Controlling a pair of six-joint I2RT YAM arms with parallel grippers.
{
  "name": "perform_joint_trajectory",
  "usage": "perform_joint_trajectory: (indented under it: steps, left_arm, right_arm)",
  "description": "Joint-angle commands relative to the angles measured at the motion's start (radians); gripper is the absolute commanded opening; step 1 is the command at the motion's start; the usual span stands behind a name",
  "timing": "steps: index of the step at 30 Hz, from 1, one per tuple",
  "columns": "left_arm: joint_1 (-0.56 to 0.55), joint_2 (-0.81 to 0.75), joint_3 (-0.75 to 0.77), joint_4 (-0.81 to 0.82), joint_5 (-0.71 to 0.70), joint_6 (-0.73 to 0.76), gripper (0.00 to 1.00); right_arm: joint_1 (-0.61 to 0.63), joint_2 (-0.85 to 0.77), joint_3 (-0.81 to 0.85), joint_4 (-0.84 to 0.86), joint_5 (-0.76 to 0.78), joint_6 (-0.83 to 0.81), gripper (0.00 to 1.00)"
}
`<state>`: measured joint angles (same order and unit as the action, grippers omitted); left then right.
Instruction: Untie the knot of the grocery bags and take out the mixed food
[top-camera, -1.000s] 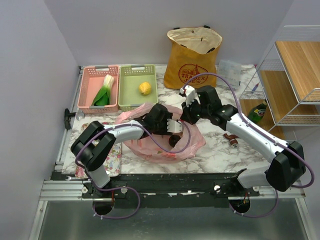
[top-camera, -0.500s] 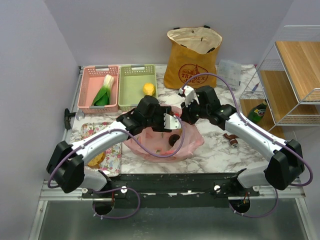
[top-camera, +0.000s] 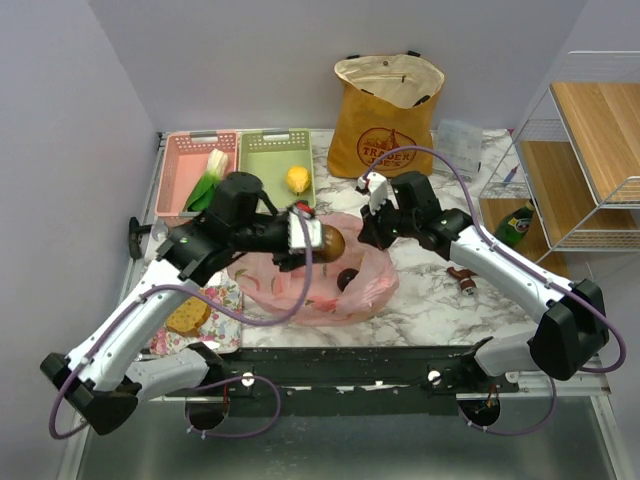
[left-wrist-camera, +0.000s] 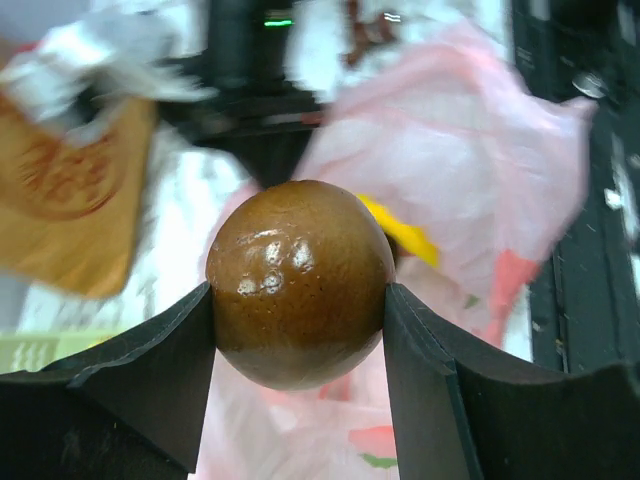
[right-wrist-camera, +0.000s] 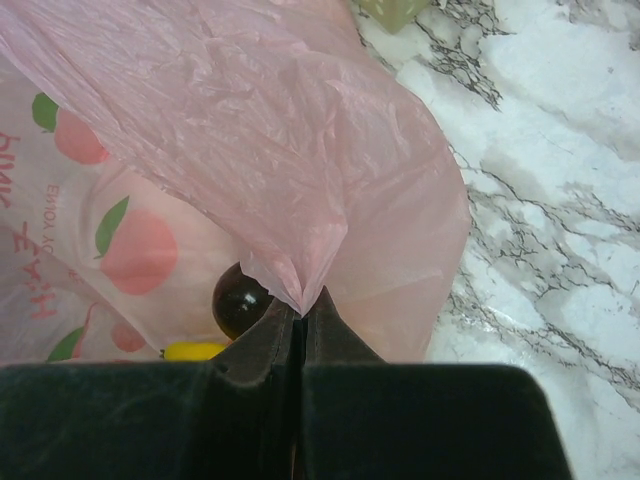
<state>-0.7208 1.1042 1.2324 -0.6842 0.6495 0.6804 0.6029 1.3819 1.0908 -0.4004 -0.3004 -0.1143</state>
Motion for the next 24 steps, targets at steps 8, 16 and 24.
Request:
perform_joint_trajectory:
  steps: [8,16,24]
  left_arm:
    - [0.618,0.127,0.175,0.091,-0.188,-0.353,0.31]
    - [0.881,0.427,0.292,0.155,-0.356,-0.350,0.33]
    - [0.940,0.706,0.468,0.155,-0.409,-0.310,0.36]
  right_arm:
    - [0.005,0.048,0.100,0.012,0.008,-0.102,0.01]
    - [0.005,0.136,0.241,-0.001,0.012,-0.158,0.01]
    - [0.004,0.181,0.329,-0.020,0.037,-0.217,0.01]
